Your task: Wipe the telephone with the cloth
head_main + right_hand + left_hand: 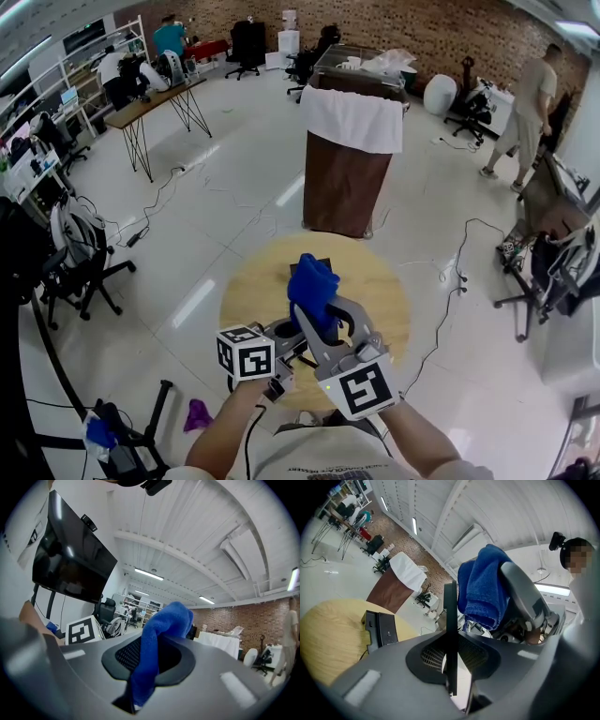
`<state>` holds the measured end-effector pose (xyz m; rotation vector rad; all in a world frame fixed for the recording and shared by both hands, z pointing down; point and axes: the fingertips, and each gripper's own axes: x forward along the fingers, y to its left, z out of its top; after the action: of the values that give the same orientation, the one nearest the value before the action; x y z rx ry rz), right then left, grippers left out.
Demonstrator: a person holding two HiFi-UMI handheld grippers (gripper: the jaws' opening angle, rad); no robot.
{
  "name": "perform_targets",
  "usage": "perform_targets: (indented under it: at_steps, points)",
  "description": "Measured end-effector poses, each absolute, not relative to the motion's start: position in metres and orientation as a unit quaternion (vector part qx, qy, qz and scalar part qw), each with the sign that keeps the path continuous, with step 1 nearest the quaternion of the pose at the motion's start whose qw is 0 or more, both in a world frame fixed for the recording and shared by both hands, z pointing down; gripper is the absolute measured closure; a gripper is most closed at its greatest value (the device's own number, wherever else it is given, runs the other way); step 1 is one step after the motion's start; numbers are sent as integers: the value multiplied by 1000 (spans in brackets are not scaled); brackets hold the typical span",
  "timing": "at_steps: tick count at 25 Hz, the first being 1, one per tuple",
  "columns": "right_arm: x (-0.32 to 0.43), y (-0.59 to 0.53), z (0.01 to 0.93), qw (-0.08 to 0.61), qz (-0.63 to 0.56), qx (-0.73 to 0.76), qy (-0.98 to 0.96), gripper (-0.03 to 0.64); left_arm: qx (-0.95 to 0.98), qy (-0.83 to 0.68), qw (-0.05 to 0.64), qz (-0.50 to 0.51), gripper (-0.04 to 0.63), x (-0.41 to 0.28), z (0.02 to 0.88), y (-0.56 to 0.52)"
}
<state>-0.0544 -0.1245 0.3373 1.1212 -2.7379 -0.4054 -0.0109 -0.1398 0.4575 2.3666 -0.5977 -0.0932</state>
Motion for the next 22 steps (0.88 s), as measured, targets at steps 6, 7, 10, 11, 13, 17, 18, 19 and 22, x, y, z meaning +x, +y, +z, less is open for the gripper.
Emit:
perform_targets:
  at_steps: [6, 7, 10, 11, 13, 17, 18, 19, 22]
  points:
    - [-72, -120, 347, 82, -124, 351, -924, 555, 913, -236, 331, -26, 534, -9, 456, -140]
    - [-72, -121, 350, 84, -121, 350, -925, 555, 914, -237, 329, -24, 534, -8, 456, -140]
    - [-71, -124, 355, 88, -115, 350, -926, 555, 915, -239, 324, -18, 534, -7, 459, -139]
    - [-71, -126, 356, 89, -114, 350, -925, 555, 916, -239, 323, -17, 534, -7, 459, -139]
    - [-71, -128, 356, 89, -116, 351, -925, 555, 917, -239, 319, -15, 533, -7, 458, -138]
    - [-69, -133, 350, 86, -119, 355, -923, 555, 919, -236, 315, -13, 534, -6, 456, -135]
    - [-69, -134, 348, 84, -121, 355, -923, 555, 919, -235, 315, -13, 534, -6, 455, -135]
    - [-68, -135, 346, 83, -122, 356, -923, 555, 920, -235, 315, -13, 534, -6, 455, -135]
    - [-69, -139, 341, 79, -127, 357, -922, 555, 920, -235, 314, -13, 534, -6, 455, -135]
